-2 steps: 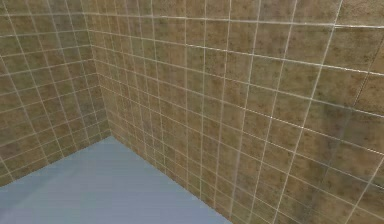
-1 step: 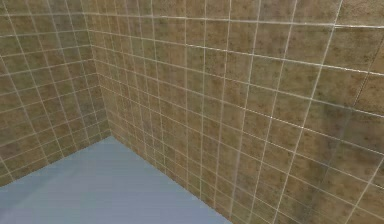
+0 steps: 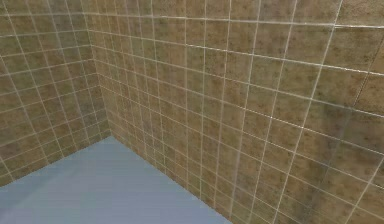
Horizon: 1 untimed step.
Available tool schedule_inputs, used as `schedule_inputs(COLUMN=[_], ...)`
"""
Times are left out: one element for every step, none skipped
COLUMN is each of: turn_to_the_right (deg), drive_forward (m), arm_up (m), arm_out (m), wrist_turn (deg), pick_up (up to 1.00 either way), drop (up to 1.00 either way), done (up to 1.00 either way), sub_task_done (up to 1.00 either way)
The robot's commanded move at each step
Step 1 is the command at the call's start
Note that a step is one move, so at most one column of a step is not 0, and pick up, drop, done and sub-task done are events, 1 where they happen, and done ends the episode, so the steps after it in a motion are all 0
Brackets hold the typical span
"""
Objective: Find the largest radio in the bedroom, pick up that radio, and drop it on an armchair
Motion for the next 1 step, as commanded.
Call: schedule_inputs(turn_to_the_right=[0.0], drive_forward=[0.0], arm_up=[0.0], arm_out=[0.0], wrist_turn=[-36.0], pick_up=[0.0], drop=[0.0], done=[0.0], sub_task_done=[0.0])
